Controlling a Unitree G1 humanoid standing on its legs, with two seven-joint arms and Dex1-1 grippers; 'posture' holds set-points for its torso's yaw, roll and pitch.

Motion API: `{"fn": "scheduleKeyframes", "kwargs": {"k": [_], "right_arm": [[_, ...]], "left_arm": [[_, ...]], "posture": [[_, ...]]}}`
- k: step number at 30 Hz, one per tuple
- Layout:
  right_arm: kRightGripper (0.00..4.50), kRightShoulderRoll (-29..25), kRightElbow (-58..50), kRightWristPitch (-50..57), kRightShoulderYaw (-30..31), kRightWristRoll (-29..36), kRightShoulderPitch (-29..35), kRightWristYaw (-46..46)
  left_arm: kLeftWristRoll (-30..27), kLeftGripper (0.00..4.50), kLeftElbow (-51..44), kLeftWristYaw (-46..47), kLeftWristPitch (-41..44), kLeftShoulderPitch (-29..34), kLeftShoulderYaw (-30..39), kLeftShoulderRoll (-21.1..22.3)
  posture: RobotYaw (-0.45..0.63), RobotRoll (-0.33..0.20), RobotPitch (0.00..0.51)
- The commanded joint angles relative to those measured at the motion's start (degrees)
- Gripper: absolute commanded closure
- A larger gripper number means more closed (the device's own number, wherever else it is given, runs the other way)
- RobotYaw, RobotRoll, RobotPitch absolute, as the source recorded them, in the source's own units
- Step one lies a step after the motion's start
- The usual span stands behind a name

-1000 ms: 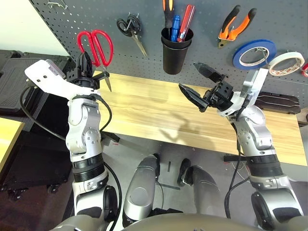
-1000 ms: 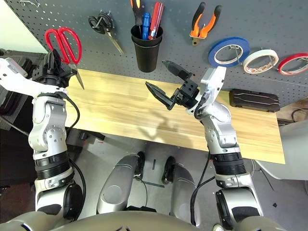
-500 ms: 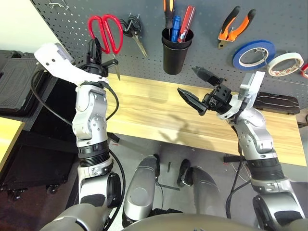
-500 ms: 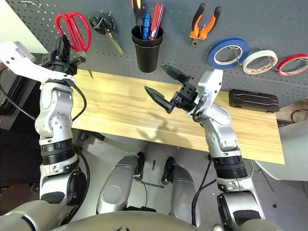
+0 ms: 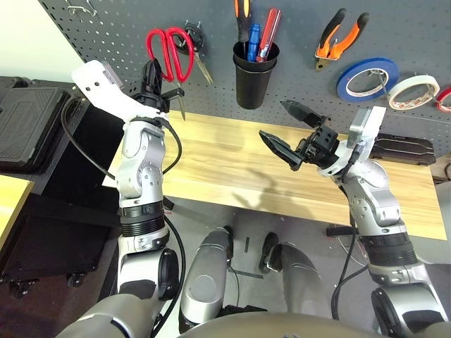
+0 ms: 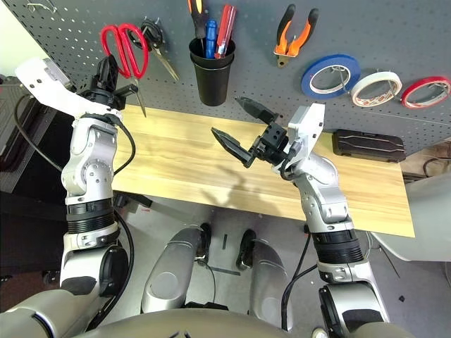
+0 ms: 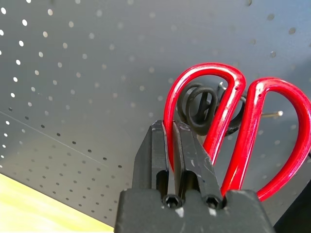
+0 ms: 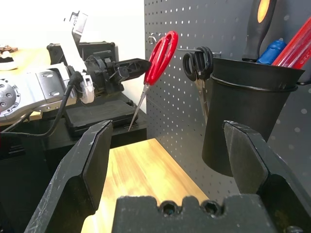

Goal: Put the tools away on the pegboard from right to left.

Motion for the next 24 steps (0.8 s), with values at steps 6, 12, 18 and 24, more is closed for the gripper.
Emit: {"fn": "scheduleKeyframes", "kwargs": {"k": [6, 12, 18, 24], "right_arm": [[0.00, -0.44, -1.31, 0.11, 0.55, -1.05, 0.80, -0.51], [0.00, -0.39, -1.18, 0.02, 0.81, -1.58, 0.68, -0.98], [0.00, 0.00, -1.25, -0.07, 1.24, -2.15, 0.64, -1.61], [0.00, 0.56, -1.04, -0.37, 1.28, -3.35, 0.75, -3.02]], "left_arm": [[1.64, 4.48, 7.80, -1.37, -1.92, -3.89, 0.14, 1.36], [2.97, 4.48, 17.91, -2.84, -5.32, -9.15, 0.48, 2.68], [4.52, 4.48, 27.17, -4.31, -8.72, -13.80, 0.57, 3.56], [6.34, 3.54, 31.61, -6.29, -9.59, -13.67, -0.35, 4.67]], "posture": [[0.25, 0.000, 0.206], [0.25, 0.000, 0.200], [0.24, 0.000, 0.200], [0.23, 0.000, 0.201]]}}
